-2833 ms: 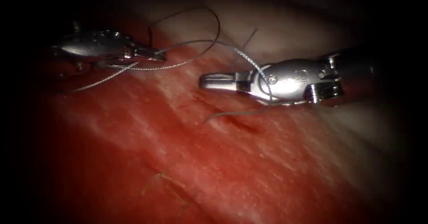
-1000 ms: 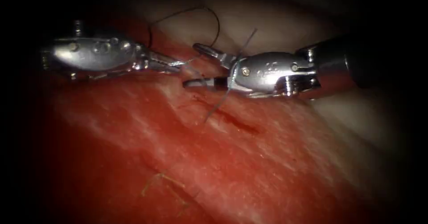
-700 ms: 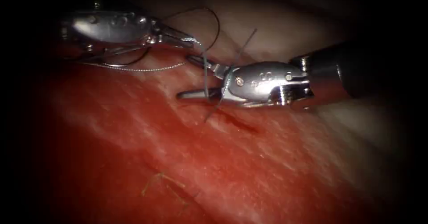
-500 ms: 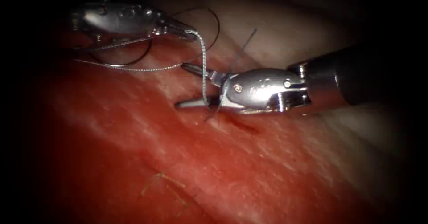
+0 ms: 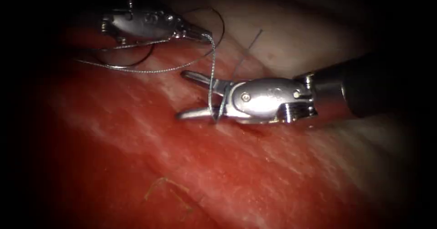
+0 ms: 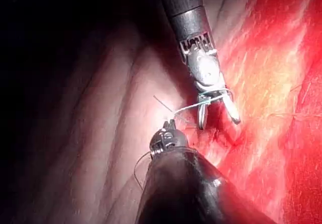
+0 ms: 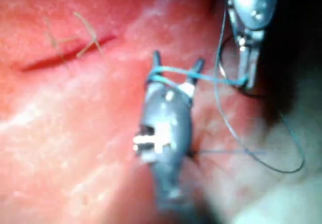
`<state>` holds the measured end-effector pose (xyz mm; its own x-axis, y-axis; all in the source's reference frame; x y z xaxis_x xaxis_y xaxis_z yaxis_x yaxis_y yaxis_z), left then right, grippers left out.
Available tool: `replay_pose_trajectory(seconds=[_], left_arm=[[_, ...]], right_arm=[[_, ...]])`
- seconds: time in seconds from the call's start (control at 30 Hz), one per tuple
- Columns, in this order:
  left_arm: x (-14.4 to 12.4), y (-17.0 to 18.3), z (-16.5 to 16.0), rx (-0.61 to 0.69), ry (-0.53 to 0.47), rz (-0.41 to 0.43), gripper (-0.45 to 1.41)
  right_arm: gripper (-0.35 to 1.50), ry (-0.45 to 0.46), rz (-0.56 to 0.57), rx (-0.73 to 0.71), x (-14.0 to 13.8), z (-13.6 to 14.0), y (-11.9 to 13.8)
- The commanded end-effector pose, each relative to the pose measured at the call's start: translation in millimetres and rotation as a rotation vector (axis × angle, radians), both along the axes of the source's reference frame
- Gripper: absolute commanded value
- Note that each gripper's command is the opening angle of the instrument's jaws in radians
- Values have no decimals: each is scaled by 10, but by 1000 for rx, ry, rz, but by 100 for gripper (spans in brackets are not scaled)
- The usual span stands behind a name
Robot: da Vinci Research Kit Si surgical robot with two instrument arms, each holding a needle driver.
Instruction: Wound Closure
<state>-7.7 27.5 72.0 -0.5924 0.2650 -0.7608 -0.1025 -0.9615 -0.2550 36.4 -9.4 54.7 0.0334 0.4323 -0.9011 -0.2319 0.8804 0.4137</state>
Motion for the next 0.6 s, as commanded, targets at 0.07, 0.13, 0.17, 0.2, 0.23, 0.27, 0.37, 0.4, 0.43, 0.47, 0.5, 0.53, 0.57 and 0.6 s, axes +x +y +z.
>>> replay_pose_trajectory(seconds=[0.07,0.13,0.17,0.2,0.23,0.27,0.37,0.4,0.43,0.47,0.5,0.53,0.57,0.6], left_arm=[[-3,-6,17,13,-2,-6,-45],[-3,-15,30,19,3,-5,-45],[-3,-19,36,24,9,-7,-45],[-3,-24,41,27,11,-3,-45],[-4,-28,45,39,4,0,-45],[-5,-34,49,55,-9,0,-45],[-10,-47,55,78,-31,5,-45],[-12,-49,55,81,-30,1,-45],[-15,-51,56,82,-34,5,-45],[-17,-52,57,81,-37,6,-45],[-18,-54,58,80,-37,7,-45],[-20,-55,59,84,-39,6,-45],[-21,-56,59,83,-40,7,-45],[-21,-56,59,83,-41,8,-45]], right_arm=[[67,25,26,7,-1,1,1],[67,29,49,4,-6,-1,3],[67,30,65,9,-9,-2,5],[67,30,82,13,-11,-3,5],[66,33,95,24,-13,-3,6],[66,39,116,39,-16,-3,7],[64,67,175,68,-23,-2,9],[64,76,188,70,-24,-2,9],[64,93,201,88,-25,-1,10],[64,107,211,102,-25,-1,10],[62,114,218,105,-26,-1,10],[62,113,228,105,-27,-1,10],[61,109,236,106,-29,-1,10],[61,101,244,108,-30,0,11]])
